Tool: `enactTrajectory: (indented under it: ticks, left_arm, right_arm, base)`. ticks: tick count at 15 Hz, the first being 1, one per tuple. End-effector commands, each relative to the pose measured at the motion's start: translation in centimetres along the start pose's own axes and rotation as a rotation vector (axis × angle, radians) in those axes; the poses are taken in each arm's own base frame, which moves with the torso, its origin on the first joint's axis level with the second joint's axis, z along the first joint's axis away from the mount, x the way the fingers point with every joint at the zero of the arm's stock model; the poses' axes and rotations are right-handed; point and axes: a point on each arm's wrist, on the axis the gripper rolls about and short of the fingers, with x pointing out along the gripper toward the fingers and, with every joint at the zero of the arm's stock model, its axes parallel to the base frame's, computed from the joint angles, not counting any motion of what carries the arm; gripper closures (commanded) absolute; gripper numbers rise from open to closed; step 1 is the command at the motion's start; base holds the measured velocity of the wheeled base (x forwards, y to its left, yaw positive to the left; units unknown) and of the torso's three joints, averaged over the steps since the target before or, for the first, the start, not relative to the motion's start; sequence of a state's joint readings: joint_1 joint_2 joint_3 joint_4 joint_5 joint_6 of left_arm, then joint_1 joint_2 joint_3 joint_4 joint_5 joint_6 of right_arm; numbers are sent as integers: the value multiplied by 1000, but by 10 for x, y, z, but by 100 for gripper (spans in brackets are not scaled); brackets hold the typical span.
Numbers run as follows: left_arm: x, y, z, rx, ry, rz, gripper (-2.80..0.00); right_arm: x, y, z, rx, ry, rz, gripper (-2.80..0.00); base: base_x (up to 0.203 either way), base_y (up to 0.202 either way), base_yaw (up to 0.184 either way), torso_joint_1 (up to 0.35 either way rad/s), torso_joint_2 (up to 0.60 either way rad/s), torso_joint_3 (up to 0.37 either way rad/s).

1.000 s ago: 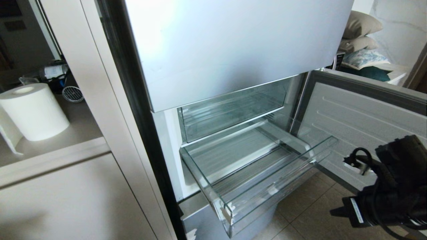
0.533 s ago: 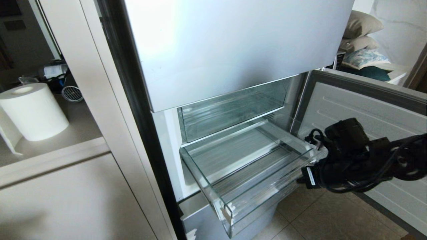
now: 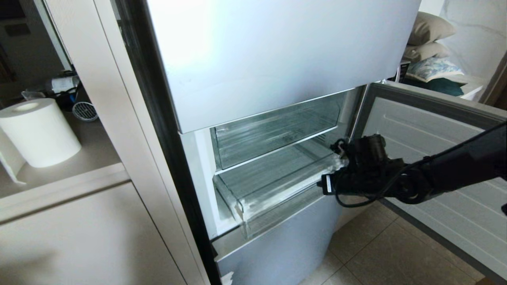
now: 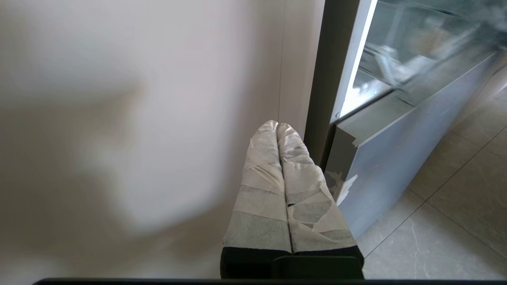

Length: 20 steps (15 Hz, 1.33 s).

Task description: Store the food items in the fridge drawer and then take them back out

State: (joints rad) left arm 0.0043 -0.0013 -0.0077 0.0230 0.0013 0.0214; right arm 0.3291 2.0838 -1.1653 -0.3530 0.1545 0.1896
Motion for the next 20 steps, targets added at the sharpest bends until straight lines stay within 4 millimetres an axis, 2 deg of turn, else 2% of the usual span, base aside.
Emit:
enactTrajectory:
  ticks: [1,3,6,9,10,13,17,19,20]
  left_arm:
    - [0,0,0,0,1,1,0]
    - [0,0,0,0,1,1,0]
    - [0,0,0,0,1,2,0]
    - [0,0,0,0,1,1,0]
    - [0,0,0,0,1,2,0]
    - [0,0,0,0,1,1,0]
    - [0,0,0,0,1,1,0]
    - [0,0,0,0,1,2,0]
    - [0,0,0,0,1,1,0]
  right_arm:
    - [32,21,5,48,-126,18,0]
    - [39,34,10,94,-217,22,0]
    - [27,37,14,126,-260,39,0]
    - [-18,40,10,125,-258,44,0]
    - [-38,42,11,121,-269,49,0]
    - [-121,47,2,84,-329,71,0]
    - [-245,35,-62,-26,-459,45,0]
    - [-291,22,-105,-68,-555,-45,0]
    - [-306,17,-128,-78,-595,-108,0]
  base:
    - [0,0,0,0,0,0]
    - [0,0,0,0,0,0]
    - [0,0,0,0,0,0]
    - [0,0,0,0,0,0]
    - [0,0,0,0,0,0]
    - [0,0,0,0,0,0]
    - [0,0,0,0,0,0]
    - [0,0,0,0,0,0]
    - [0,0,0,0,0,0]
